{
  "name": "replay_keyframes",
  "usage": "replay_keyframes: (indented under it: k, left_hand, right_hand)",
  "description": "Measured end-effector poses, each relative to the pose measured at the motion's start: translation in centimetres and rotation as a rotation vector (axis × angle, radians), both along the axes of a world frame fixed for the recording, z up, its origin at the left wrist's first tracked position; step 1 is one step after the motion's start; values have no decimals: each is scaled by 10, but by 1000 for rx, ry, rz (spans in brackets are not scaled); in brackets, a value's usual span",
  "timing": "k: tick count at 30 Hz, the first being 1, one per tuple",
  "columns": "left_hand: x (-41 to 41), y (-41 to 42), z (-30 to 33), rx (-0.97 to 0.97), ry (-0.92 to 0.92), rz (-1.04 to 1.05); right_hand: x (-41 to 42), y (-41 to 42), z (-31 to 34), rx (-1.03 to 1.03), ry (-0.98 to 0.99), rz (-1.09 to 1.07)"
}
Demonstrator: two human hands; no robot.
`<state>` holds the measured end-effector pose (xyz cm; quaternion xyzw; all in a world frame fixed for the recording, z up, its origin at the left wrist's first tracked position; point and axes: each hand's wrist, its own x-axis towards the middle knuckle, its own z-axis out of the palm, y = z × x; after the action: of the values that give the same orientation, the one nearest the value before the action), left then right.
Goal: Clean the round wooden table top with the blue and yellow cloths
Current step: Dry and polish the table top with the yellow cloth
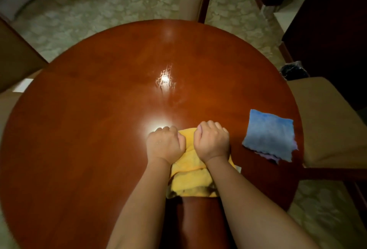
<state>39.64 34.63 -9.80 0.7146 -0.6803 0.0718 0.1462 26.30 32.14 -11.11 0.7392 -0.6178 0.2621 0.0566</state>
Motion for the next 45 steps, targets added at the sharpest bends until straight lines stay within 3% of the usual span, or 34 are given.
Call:
replay_keyframes:
  k: [10,24,30,35,45]
  left_hand:
    - [43,-166,-4,-94,28,-49]
    - [83,-328,1,12,-49,-15]
    - [86,-328,6,-66,-144,-66]
    - [80,-306,8,50,-105,-72]
    - [56,-174,11,127,-83,-85]
  right_hand:
    - [45,-157,-1,-40,-76,-84]
    - [92,-324,-8,-191,-113,-113]
    - [92,-327,-10,-239,-94,-116]
    - [86,-301,-10,-161,-74,-117]
    - [56,-170,-4,-51,-50,-49]
